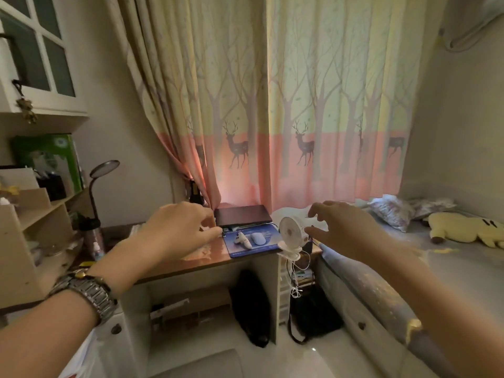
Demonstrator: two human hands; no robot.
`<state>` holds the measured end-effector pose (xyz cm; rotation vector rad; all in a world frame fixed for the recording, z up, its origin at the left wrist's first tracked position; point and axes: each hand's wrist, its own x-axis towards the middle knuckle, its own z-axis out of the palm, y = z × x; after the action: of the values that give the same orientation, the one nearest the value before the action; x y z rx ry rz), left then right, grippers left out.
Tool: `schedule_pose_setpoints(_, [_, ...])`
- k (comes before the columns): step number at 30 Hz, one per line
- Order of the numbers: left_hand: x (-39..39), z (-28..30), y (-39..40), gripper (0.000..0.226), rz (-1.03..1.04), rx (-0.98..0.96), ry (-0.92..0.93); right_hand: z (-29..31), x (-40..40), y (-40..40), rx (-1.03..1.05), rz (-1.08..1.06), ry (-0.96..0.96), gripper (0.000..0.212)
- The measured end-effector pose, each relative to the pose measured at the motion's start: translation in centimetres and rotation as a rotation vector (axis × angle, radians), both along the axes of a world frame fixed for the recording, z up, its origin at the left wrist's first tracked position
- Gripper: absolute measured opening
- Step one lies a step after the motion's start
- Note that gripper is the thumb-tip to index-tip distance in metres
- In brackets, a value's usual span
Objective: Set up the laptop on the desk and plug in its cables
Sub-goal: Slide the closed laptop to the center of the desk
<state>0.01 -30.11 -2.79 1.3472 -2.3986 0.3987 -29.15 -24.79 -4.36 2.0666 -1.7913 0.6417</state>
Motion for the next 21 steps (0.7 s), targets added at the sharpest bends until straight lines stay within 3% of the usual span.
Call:
schedule_pose_setpoints(11, [-5.9, -3.4, -8.6, 0.036, -0.052, 0.049, 0.023, -3.6, -4.5, -8.0, 0.035, -0.023, 0.038, 0.034])
schedule_pose_setpoints(21, [-18.5, -6.7, -16.4, 0.032, 0.133, 0.162, 0.151, -5.0, -17.7, -19.5, 0.030, 0.117, 0.135, 0.033])
